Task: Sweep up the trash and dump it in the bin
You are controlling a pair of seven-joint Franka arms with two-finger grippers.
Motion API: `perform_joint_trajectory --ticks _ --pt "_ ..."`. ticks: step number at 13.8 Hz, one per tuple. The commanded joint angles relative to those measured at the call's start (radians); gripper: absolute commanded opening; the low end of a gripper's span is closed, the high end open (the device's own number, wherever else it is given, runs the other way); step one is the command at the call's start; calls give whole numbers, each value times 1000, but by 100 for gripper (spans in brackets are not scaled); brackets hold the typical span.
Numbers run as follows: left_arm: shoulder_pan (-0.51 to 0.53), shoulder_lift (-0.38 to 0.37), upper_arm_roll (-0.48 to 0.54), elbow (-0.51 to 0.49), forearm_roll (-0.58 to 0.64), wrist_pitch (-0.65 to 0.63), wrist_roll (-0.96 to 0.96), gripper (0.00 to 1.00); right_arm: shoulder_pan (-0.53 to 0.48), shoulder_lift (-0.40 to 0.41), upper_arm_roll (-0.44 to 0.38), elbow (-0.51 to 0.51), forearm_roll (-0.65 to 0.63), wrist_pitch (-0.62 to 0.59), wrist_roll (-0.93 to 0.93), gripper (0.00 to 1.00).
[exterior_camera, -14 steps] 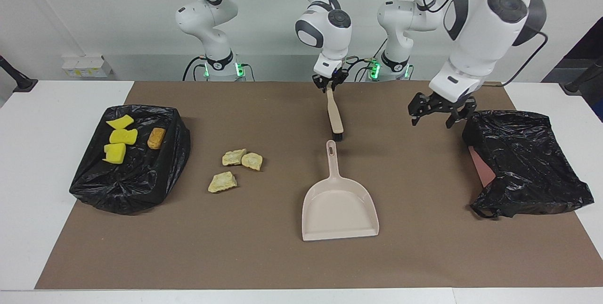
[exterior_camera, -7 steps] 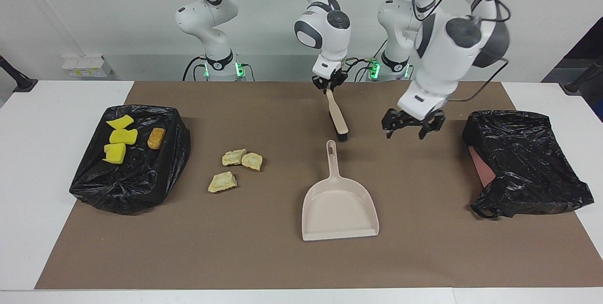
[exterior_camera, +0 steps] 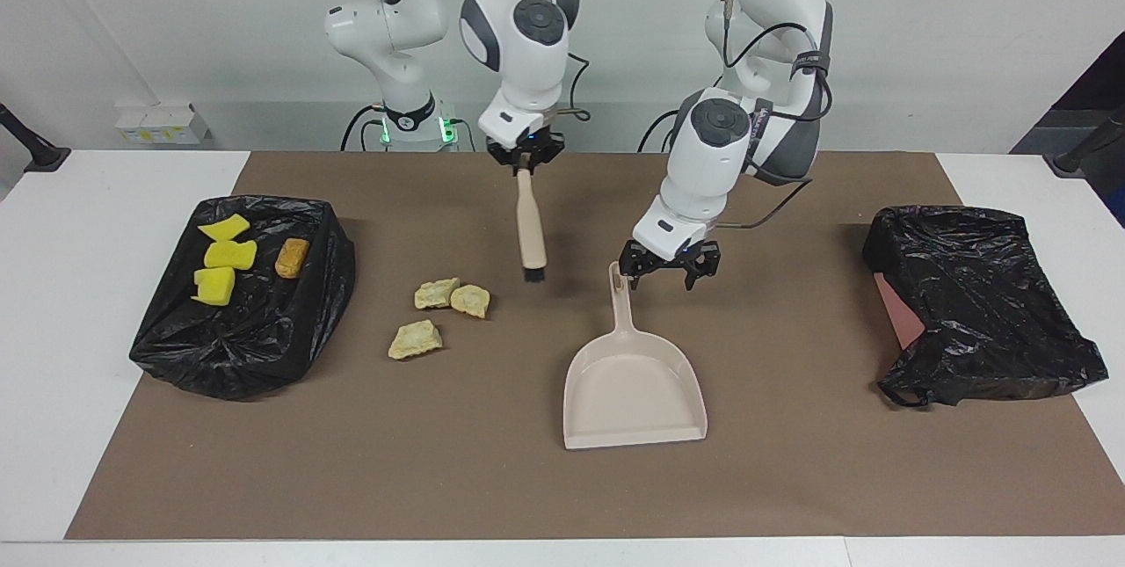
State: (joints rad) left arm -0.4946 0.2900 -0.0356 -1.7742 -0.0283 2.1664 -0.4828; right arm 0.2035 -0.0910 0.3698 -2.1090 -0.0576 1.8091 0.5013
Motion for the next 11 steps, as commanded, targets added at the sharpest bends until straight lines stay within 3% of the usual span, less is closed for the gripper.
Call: perform_joint_trajectory --ticks 1,5,8,9,11 --pt "-41 24 14 -11 -5 68 -48 100 -135 22 14 -19 -97 22 -79 0" --pt "-96 89 17 -7 -1 156 -137 100 -292 33 14 -51 -221 61 -251 0" --pt "-99 89 17 -7 1 147 -138 97 -415 69 14 -68 -313 162 -322 0" --pt "-101 89 17 -7 1 136 -138 81 -429 82 15 -71 -323 182 -335 0" --pt "-102 86 17 -7 2 101 -140 18 -417 118 18 -71 -324 191 -325 0"
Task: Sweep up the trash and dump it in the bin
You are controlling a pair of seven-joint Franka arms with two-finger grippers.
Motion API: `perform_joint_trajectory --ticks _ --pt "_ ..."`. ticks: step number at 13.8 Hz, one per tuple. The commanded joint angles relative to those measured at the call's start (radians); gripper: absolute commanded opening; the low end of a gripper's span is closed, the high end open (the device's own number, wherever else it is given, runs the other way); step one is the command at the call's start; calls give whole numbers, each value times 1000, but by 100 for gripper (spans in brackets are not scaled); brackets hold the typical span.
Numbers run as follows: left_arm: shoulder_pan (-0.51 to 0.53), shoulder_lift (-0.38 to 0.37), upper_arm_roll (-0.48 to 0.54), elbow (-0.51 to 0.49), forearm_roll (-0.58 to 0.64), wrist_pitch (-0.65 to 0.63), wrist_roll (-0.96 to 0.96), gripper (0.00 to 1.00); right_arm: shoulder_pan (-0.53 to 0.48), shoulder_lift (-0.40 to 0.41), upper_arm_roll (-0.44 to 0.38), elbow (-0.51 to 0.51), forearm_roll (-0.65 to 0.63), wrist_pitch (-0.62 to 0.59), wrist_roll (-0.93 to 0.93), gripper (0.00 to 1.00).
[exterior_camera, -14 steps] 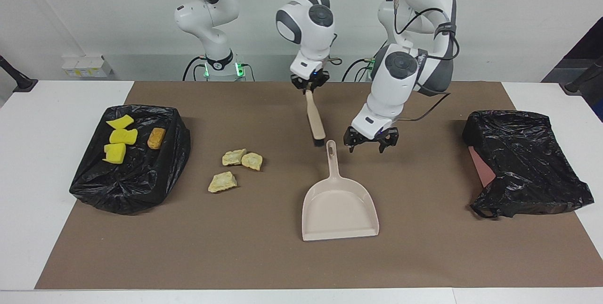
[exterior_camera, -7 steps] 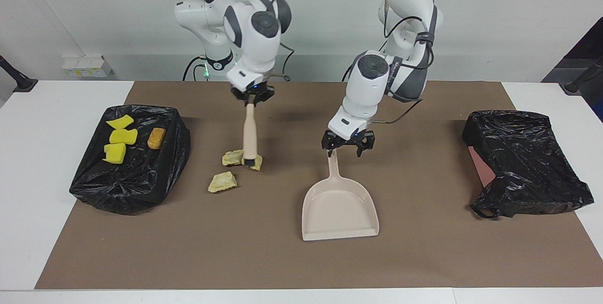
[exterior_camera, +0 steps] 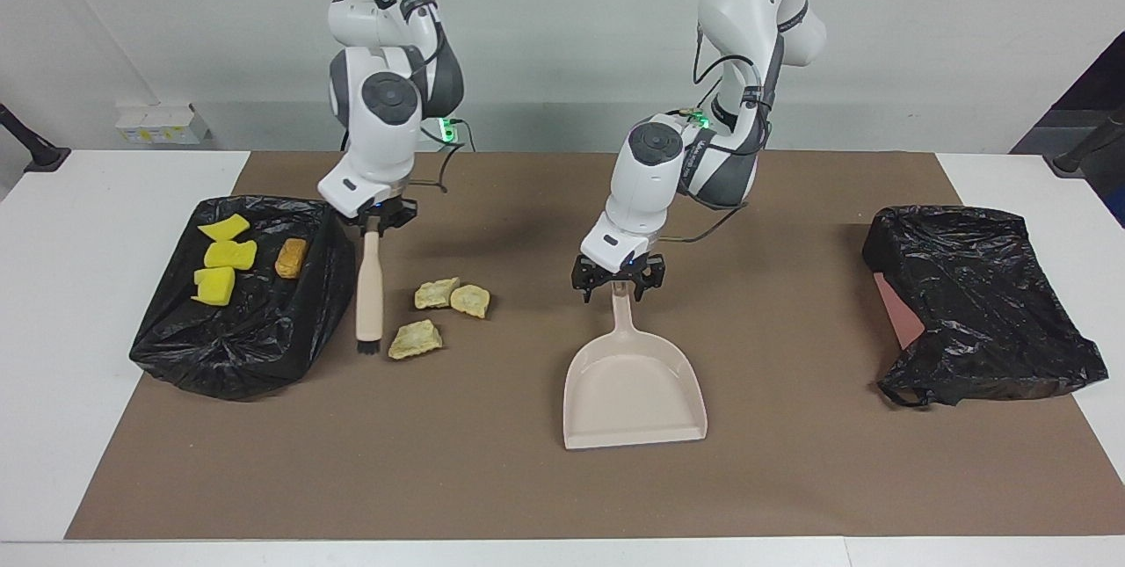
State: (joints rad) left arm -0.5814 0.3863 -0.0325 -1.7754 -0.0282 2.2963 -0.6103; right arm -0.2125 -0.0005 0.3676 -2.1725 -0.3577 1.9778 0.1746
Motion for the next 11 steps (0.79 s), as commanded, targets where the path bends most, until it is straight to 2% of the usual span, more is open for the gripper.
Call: perform_joint_trajectory --ticks 1,5,8,11 --pt "-14 -10 14 -6 5 -32 -8 0 7 49 22 -9 -24 35 31 0" --pt "3 -41 16 -2 8 -73 20 0 102 83 24 -13 -1 26 42 0" --pt "37 -95 19 -1 8 -156 108 0 185 76 25 -10 147 9 36 0" --pt "81 -156 20 -9 8 -248 219 0 234 71 25 37 175 -40 121 0"
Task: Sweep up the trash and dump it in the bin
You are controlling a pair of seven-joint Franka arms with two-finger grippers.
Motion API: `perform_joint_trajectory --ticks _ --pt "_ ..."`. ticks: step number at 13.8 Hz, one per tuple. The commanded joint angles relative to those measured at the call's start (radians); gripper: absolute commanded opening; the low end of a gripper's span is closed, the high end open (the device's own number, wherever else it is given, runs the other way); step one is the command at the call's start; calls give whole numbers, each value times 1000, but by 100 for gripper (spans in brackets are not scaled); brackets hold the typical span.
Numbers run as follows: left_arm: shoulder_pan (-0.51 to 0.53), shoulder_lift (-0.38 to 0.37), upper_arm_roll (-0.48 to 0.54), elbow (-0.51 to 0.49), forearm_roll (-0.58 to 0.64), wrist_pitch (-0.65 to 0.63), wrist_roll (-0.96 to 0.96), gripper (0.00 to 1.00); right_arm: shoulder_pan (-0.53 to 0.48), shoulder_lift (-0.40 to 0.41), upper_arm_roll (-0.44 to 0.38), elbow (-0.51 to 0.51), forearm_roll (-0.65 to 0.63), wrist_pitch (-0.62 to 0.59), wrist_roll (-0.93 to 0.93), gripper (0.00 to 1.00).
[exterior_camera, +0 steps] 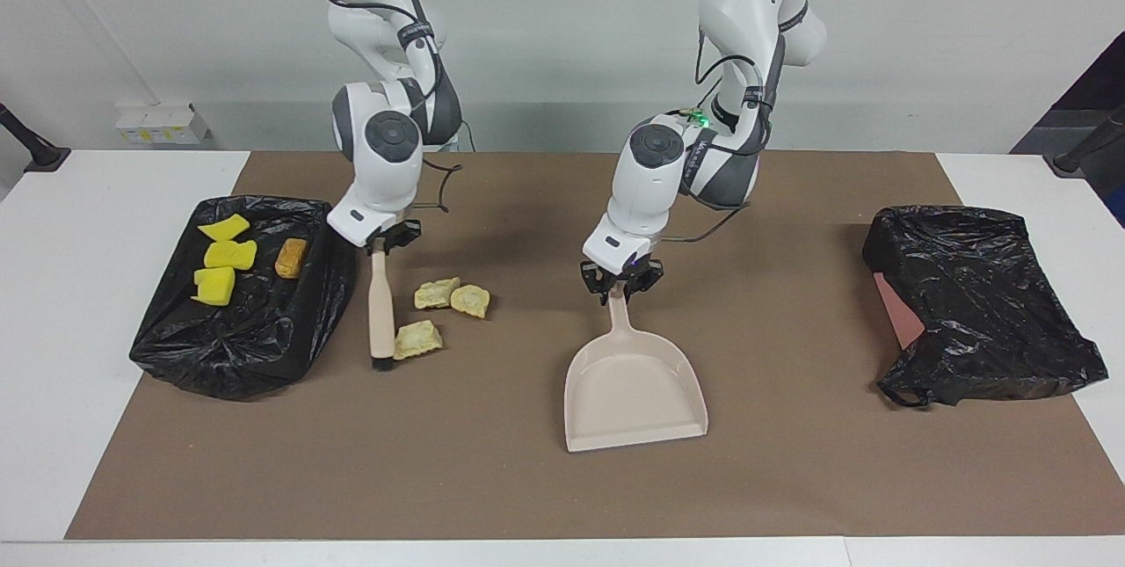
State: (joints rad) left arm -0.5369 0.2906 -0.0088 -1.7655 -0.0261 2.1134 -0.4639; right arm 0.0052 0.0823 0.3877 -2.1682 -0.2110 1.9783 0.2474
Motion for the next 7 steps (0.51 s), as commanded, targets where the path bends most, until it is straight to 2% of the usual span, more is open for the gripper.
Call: perform_joint_trajectory --ticks 1,5,7 --pt "43 -89 -2 -23 6 -102 124 0 16 -22 5 62 28 -76 94 0" --pt "150 -160 -4 -46 5 -205 477 0 -25 -122 -3 67 10 -192 154 0" --pt "204 -214 -4 -110 2 -205 687 0 -19 -162 0 12 5 -199 126 0"
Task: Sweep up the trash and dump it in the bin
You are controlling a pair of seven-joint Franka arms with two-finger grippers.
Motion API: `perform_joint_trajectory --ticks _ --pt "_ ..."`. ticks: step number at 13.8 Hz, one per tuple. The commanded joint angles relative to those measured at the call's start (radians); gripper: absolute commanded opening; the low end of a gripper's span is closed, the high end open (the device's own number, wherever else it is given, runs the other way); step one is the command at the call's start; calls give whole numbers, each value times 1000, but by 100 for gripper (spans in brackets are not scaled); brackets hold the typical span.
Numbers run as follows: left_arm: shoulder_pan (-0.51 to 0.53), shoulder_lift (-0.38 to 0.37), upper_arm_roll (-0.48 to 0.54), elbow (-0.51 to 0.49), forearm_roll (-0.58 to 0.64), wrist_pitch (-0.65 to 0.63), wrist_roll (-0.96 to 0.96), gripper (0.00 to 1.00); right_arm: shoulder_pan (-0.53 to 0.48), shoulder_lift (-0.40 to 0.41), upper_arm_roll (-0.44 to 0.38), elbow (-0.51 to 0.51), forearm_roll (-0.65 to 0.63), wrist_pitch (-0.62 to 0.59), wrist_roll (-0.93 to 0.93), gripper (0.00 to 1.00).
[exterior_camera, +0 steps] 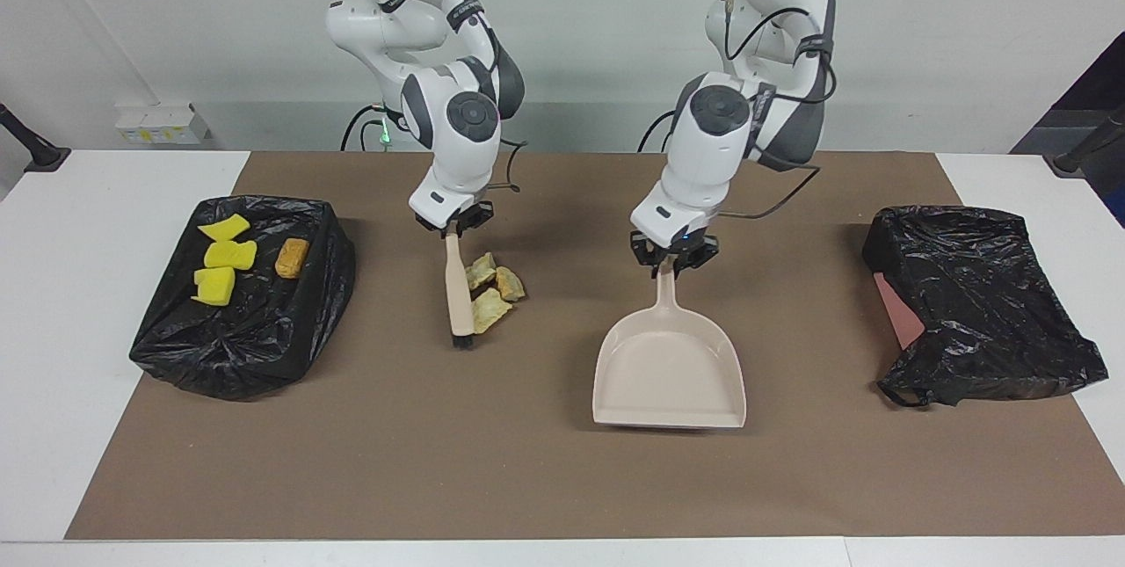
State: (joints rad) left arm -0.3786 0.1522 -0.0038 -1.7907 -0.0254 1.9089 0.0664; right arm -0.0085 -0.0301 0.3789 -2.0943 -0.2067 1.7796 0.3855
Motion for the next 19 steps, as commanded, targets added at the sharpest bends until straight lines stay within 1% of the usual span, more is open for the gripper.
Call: perform_joint_trajectory --ticks 1,2,4,7,9,11,13,16,17,18,19 --pt "73 -92 -10 -116 -4 -1 276 0 -14 -65 9 -91 1 1 -80 0" --pt "98 -97 -10 -128 -5 -2 365 0 -18 -65 8 -119 4 17 -102 0" --pt "145 -111 -10 -156 -8 -2 520 0 -16 -53 9 -157 10 87 -51 0" --pt "193 -141 -8 -206 -8 -10 868 0 4 1 12 -158 20 136 9 0" --pt "195 -155 -7 -229 -8 -17 989 0 27 33 12 -158 56 199 18 0" --pt "178 -183 -7 -312 -4 1 1045 0 44 62 12 -158 64 251 64 0" --pt "123 -178 -7 -355 10 59 1044 0 61 93 12 -156 64 297 84 0" --pt "34 -148 -7 -363 50 111 1017 0 82 110 14 -147 79 331 108 0" --pt "18 -140 -7 -363 53 122 965 0 105 114 14 -145 92 337 104 0" --pt "-24 -134 -7 -363 56 130 914 0 116 117 14 -141 92 340 98 0" --pt "-55 -125 -7 -363 91 133 894 0 131 121 14 -129 110 336 96 0"
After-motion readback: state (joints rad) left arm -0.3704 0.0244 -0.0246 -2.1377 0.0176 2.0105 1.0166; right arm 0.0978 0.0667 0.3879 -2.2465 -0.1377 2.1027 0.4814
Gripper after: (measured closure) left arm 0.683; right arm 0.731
